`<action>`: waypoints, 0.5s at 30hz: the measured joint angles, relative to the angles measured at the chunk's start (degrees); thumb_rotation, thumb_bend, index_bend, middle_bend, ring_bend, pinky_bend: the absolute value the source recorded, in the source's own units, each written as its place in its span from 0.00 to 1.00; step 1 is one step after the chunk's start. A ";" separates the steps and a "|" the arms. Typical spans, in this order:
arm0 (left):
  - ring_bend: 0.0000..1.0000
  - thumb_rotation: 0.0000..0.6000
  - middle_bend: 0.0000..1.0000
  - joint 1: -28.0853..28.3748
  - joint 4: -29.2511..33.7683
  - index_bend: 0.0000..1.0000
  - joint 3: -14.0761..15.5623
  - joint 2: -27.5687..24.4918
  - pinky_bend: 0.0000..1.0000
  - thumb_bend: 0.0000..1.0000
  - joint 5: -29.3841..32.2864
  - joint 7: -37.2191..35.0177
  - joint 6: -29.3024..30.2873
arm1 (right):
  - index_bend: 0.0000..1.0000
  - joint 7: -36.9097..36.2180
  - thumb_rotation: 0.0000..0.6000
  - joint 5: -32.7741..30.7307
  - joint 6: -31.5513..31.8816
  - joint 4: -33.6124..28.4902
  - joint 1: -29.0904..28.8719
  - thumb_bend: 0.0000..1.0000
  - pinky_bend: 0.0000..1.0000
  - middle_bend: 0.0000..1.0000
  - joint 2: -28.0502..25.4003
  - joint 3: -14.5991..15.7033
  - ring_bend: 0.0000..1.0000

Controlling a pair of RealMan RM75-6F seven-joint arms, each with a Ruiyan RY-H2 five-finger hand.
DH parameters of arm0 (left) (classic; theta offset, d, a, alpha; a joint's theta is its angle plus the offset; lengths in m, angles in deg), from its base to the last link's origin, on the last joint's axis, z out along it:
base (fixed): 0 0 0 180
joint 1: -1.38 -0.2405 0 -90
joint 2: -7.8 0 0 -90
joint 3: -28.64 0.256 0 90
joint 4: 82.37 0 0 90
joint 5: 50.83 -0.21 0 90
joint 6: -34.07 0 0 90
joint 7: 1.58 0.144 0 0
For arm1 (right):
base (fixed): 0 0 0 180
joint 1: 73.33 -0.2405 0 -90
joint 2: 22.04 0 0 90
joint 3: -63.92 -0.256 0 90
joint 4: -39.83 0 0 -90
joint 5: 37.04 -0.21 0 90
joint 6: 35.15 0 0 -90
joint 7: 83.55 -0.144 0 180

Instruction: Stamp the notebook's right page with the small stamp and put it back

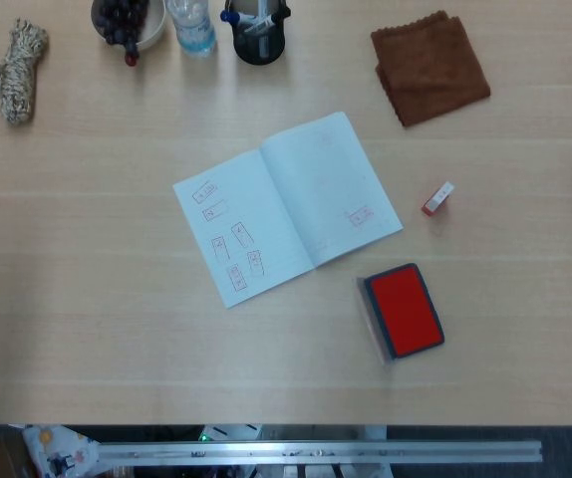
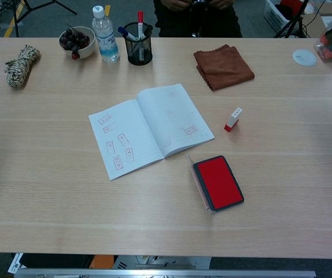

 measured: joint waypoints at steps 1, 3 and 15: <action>0.10 1.00 0.11 -0.01 0.09 0.14 -0.01 0.04 0.03 0.28 -0.09 0.06 0.17 | 0.49 -0.19 1.00 -0.04 0.86 -0.33 0.80 0.35 0.23 0.44 -0.39 0.16 0.29; 0.10 1.00 0.11 -0.08 0.27 0.14 -0.06 0.11 0.03 0.28 -0.20 0.12 0.55 | 0.49 -0.96 1.00 -0.10 2.88 -1.06 2.68 0.35 0.23 0.44 -1.45 0.47 0.29; 0.10 1.00 0.11 -0.30 0.17 0.14 -0.16 0.15 0.03 0.28 0.08 -0.36 1.05 | 0.50 -6.14 1.00 0.18 9.49 -2.64 10.31 0.35 0.23 0.44 -5.80 1.20 0.29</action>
